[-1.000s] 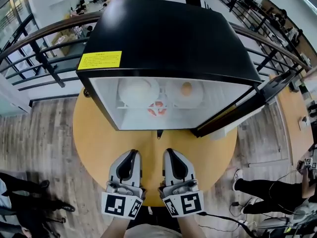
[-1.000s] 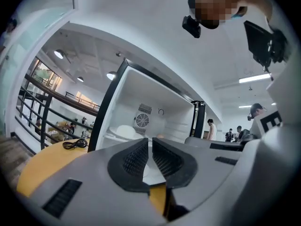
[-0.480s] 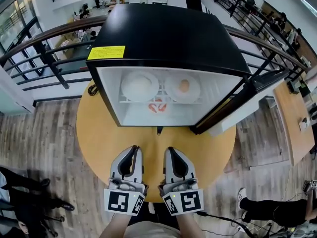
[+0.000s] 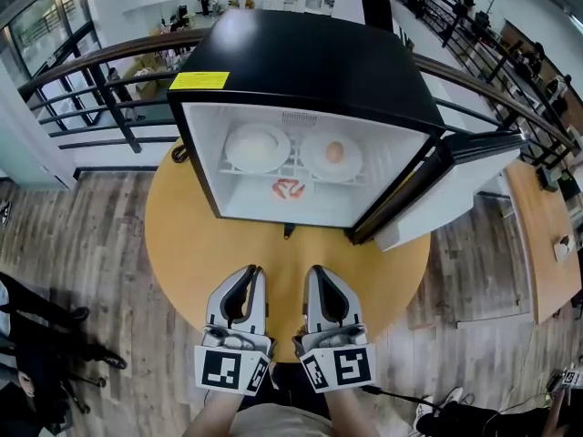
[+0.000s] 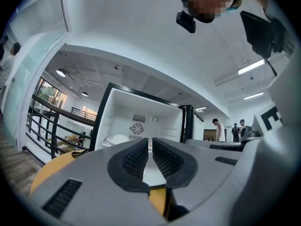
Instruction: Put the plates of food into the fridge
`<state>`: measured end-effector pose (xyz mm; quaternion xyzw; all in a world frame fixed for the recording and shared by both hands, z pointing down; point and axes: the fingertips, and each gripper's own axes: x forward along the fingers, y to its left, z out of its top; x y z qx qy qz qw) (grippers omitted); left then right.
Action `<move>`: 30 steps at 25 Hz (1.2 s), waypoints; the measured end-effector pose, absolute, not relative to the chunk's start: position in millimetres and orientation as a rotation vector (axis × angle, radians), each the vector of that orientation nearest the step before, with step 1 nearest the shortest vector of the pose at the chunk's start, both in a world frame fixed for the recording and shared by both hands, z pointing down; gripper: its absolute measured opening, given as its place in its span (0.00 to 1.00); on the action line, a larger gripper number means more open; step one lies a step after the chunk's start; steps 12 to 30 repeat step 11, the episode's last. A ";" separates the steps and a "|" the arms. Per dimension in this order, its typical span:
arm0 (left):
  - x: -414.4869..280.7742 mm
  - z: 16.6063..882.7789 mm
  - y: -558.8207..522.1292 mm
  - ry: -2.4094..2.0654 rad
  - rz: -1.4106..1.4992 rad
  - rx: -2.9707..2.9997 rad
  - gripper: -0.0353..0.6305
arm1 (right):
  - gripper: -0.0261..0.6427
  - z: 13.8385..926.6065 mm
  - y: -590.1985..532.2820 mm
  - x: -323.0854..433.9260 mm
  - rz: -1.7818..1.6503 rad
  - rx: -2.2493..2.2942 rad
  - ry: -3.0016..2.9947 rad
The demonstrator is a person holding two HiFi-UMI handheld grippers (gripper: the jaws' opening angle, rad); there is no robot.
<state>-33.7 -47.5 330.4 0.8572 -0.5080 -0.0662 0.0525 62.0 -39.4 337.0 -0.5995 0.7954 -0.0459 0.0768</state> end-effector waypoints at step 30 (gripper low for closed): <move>-19.2 322.3 -21.2 -1.582 -0.201 2.595 0.10 | 0.06 328.1 -14.3 71.6 -0.124 -1.748 2.414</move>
